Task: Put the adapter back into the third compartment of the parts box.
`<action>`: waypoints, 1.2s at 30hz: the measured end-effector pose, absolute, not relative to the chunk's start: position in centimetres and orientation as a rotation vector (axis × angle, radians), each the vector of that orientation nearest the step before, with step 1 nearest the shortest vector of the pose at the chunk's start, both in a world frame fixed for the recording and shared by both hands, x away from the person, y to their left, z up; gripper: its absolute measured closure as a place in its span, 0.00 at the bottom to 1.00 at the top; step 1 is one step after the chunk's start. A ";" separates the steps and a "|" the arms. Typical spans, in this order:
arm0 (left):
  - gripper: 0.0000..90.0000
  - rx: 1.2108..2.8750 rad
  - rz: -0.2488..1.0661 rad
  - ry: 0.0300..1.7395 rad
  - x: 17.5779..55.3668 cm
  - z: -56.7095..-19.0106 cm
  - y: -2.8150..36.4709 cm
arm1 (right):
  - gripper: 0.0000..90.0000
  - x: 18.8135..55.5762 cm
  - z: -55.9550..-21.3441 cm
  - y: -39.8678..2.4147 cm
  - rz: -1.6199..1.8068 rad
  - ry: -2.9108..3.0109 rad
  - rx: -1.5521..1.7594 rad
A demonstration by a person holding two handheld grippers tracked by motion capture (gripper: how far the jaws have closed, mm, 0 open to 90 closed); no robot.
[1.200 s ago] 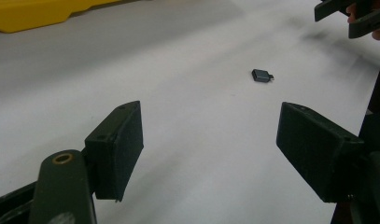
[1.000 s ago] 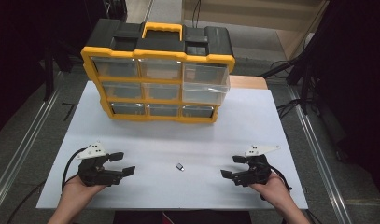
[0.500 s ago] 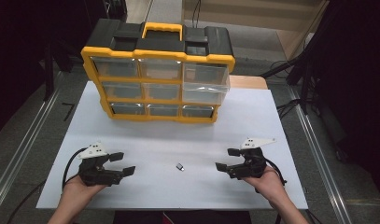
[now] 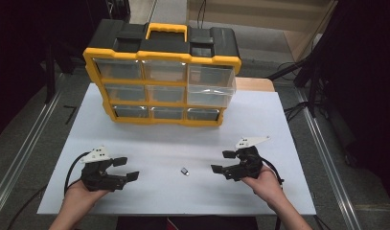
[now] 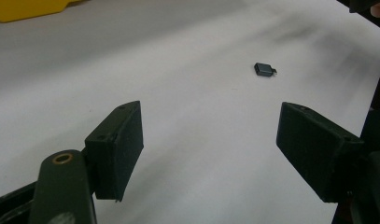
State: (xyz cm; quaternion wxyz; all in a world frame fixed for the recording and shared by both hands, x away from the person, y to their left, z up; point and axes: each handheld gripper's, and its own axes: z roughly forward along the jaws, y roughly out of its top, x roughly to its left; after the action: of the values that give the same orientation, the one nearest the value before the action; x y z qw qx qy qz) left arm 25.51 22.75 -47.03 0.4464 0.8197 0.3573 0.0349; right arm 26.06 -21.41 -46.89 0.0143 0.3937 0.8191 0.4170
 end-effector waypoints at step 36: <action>0.27 2.046 0.086 0.880 25.6 -47.0 22.6 | 0.22 28.2 -45.8 -16.5 1.301 2.641 1.118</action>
State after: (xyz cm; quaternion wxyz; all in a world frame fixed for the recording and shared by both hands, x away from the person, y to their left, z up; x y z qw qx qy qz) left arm 25.56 22.61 -47.04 0.4405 0.8241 0.3544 0.0347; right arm 28.19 -16.49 -45.77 -0.0039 0.3549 0.8387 0.4131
